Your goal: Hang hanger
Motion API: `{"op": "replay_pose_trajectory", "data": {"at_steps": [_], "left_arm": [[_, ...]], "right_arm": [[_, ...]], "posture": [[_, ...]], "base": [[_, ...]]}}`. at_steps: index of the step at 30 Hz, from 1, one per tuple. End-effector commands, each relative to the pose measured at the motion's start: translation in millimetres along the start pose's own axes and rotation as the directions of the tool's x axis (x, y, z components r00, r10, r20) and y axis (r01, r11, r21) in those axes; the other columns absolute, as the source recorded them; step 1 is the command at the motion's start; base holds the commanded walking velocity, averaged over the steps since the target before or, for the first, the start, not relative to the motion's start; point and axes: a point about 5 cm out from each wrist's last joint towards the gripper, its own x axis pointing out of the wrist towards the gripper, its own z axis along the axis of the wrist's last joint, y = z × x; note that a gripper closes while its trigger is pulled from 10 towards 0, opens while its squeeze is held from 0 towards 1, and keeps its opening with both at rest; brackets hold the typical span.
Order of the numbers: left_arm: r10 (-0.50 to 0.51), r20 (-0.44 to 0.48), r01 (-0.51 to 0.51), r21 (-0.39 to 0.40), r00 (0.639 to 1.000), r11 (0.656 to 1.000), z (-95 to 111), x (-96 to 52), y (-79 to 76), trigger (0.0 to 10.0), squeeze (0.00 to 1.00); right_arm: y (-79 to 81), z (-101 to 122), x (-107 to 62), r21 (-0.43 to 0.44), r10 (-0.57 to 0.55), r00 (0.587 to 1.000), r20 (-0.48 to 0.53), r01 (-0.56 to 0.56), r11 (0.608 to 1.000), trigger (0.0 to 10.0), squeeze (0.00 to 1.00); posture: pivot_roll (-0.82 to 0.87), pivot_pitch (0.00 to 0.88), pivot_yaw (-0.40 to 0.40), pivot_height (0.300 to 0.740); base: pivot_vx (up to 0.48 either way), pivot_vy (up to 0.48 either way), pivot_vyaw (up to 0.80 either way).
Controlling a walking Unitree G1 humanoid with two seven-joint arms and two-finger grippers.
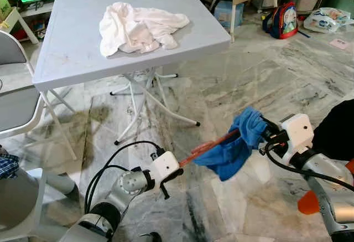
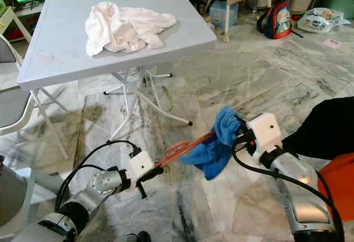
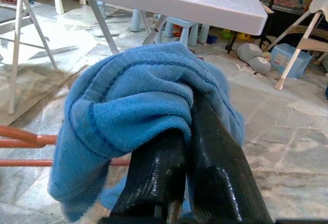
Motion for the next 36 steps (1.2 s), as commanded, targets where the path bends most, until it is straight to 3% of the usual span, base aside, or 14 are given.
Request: {"op": "replay_pose_trajectory", "data": {"at_steps": [1,25,26,27,28,29,31,34,36], "left_arm": [[0.025,-0.004,-0.025,-0.02,1.0,1.0,-2,-2.1,3.2,0.0,0.0],[0.025,-0.004,-0.025,-0.02,1.0,1.0,-2,-2.1,3.2,0.0,0.0],[-0.075,0.054,0.077,-0.03,0.996,0.997,3,-3.7,-1.6,0.0,0.0],[-0.162,0.091,0.163,-0.004,0.983,0.987,5,-6.1,-7.0,0.0,0.0],[-0.225,0.109,0.224,0.022,0.968,0.974,6,-7.9,-11.2,0.0,0.0],[-0.268,0.11,0.265,0.043,0.957,0.963,7,-8.7,-14.2,0.0,0.0],[-0.272,0.107,0.269,0.046,0.956,0.962,7,-8.6,-14.3,0.0,0.0],[-0.259,0.118,0.255,0.044,0.959,0.966,9,-7.8,-12.7,0.0,0.0],[-0.182,0.138,0.181,0.02,0.974,0.983,12,-7.2,-4.3,0.0,0.0]], "right_arm": [[0.3,8,-0.1,-0.02,0.007,1.0,0.023,-0.006,1.0,0.0,0.0],[0.3,8,-0.1,-0.02,0.007,1.0,0.023,-0.006,1.0,0.0,0.0],[-44.4,-9,-8.2,0.028,-0.374,0.926,-0.056,0.376,0.926,0.0,0.0],[-70.6,-24,-18.2,0.055,-0.614,0.778,-0.133,0.625,0.779,0.0,0.0],[-83.9,-36,-27.2,0.058,-0.741,0.642,-0.197,0.762,0.645,0.0,0.0],[-90.0,-45,-36.3,0.046,-0.805,0.541,-0.245,0.836,0.547,0.0,0.0],[-90.5,-46,-38.1,0.042,-0.811,0.529,-0.25,0.843,0.537,0.0,0.0],[-91.9,-56,-49.2,0.046,-0.837,0.461,-0.294,0.882,0.469,0.0,0.0],[-88.3,-69,-54.4,0.07,-0.842,0.417,-0.343,0.905,0.42,0.0,0.0]], "posture": [[-0.2,0.103,0.08,0.74],[-0.2,0.103,0.08,0.74],[-0.18,0.106,0.092,0.74],[-0.18,0.106,0.092,0.74],[-0.18,0.106,0.092,0.74],[-0.18,0.106,0.092,0.74],[-0.18,0.106,0.093,0.74],[-0.18,0.106,0.093,0.74],[-0.18,0.102,0.096,0.74]], "base": [[0.0,0.0,0.0],[0.0,0.0,0.0],[0.0,0.0,0.0],[0.0,0.0,0.0],[0.0,0.0,0.0],[0.0,0.0,0.0],[0.0,0.0,0.0],[0.0,0.0,0.0],[0.0,0.0,0.0]]}}
